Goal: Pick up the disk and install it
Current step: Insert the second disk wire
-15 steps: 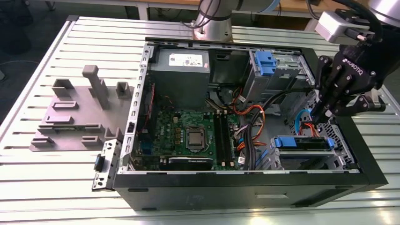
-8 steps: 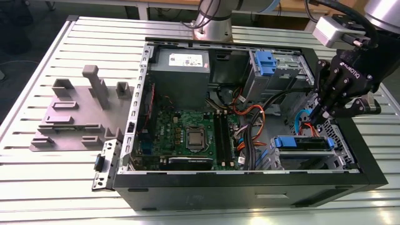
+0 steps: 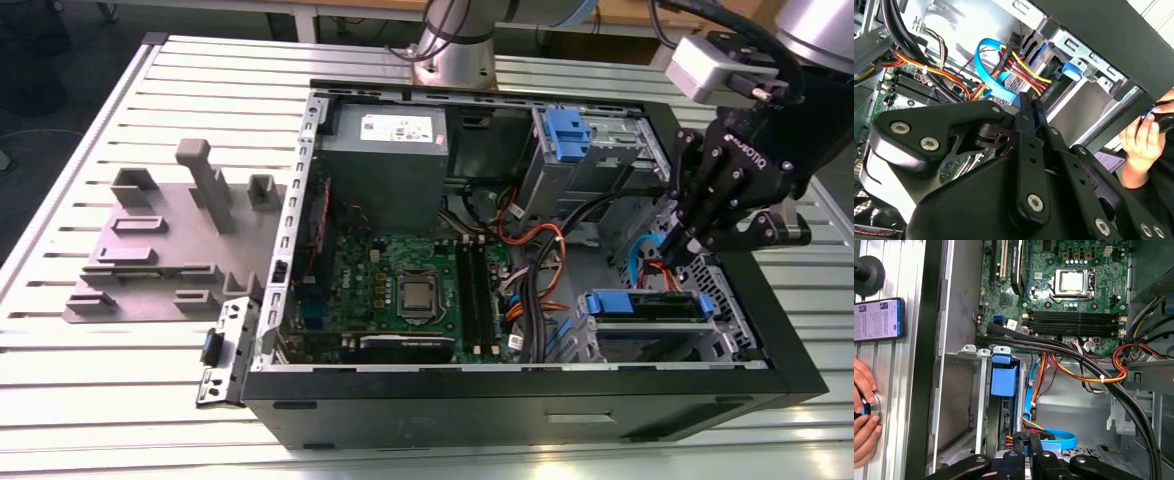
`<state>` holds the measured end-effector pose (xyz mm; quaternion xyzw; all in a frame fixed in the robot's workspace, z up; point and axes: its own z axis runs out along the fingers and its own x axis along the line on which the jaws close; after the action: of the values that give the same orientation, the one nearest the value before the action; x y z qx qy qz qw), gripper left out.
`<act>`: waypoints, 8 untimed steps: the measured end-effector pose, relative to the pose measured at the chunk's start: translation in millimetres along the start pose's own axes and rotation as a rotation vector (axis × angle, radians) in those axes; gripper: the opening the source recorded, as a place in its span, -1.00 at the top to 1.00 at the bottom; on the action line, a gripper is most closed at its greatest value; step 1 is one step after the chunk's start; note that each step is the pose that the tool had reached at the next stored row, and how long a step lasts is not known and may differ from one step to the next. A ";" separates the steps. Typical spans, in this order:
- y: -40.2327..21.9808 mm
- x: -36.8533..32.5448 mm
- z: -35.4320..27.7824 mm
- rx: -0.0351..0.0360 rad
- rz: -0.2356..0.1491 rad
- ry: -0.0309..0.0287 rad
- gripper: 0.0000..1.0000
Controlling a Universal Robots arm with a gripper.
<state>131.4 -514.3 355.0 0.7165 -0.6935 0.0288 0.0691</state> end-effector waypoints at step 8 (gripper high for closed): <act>12.9 3.7 1.5 0.0264 0.002 0.0000 0.68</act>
<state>118.6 -518.6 354.8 0.7166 -0.6939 0.0380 0.0596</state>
